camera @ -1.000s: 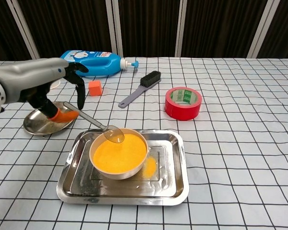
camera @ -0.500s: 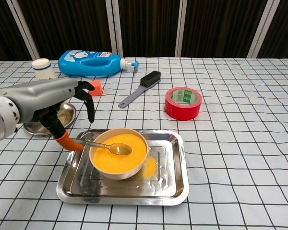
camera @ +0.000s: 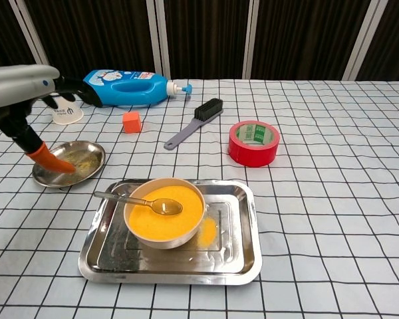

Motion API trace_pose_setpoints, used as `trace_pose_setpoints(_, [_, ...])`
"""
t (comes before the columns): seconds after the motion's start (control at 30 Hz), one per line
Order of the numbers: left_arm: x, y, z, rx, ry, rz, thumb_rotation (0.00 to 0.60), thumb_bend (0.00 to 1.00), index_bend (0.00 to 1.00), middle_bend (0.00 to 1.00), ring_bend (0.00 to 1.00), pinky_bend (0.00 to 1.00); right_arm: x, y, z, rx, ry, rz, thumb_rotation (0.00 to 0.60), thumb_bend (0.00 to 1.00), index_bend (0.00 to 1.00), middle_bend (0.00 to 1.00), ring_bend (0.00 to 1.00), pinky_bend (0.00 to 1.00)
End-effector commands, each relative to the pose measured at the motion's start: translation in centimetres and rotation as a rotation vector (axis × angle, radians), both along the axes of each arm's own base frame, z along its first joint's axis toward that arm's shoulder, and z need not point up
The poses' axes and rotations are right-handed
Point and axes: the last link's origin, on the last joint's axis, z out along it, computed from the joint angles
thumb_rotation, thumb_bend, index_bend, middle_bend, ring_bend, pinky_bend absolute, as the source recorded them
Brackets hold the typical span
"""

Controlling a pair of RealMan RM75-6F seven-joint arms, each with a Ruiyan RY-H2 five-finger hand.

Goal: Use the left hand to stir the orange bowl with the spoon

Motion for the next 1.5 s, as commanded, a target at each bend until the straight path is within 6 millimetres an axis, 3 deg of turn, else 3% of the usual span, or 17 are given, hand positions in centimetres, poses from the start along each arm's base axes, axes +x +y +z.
trace_pose_setpoints(0.03, [-0.2, 0.1, 0.6, 0.01, 0.048, -0.041, 0.6, 0.17, 0.29, 0.77, 0.73, 0.76, 0.0, 0.0, 0.0, 0.001, 0.0, -0.001, 0.6, 0.2, 0.0, 0.0, 0.0, 0.0])
trace_pose_setpoints(0.13, [-0.4, 0.3, 0.4, -0.02, 0.058, -0.031, 0.6, 0.19, 0.41, 0.97, 0.92, 0.92, 0.1, 0.0, 0.0, -0.001, 0.0, 0.002, 0.6, 0.2, 0.0, 0.0, 0.0, 0.0])
trace_pose_setpoints(0.27, [-0.4, 0.5, -0.3, -0.068, 0.077, -0.004, 0.6, 0.25, 0.48, 1.0, 1.0, 0.99, 0.0, 0.0, 0.0, -0.002, 0.001, 0.0, 0.6, 0.2, 0.0, 0.0, 0.0, 0.0])
trace_pose_setpoints(0.63, [0.4, 0.9, -3.3, -0.148, 0.133, 0.023, 0.6, 0.43, 0.49, 1.0, 1.0, 1.0, -0.1, -0.1, 0.1, -0.004, -0.002, -0.003, 0.6, 0.2, 0.0, 0.0, 0.0, 0.0])
trace_pose_setpoints(1.07, [1.6, 0.9, -5.7, -0.2, 0.189, 0.025, 0.6, 0.44, 0.47, 1.0, 1.0, 1.0, -0.1, -0.1, 0.1, -0.003, -0.006, -0.007, 0.6, 0.2, 0.0, 0.0, 0.0, 0.0])
trace_pose_setpoints(1.5, [2.2, 1.2, -6.9, -0.21, 0.225, 0.043, 0.6, 0.46, 0.49, 1.0, 1.0, 1.0, -0.1, -0.1, 0.1, -0.003, -0.011, -0.008, 0.6, 0.2, 0.0, 0.0, 0.0, 0.0])
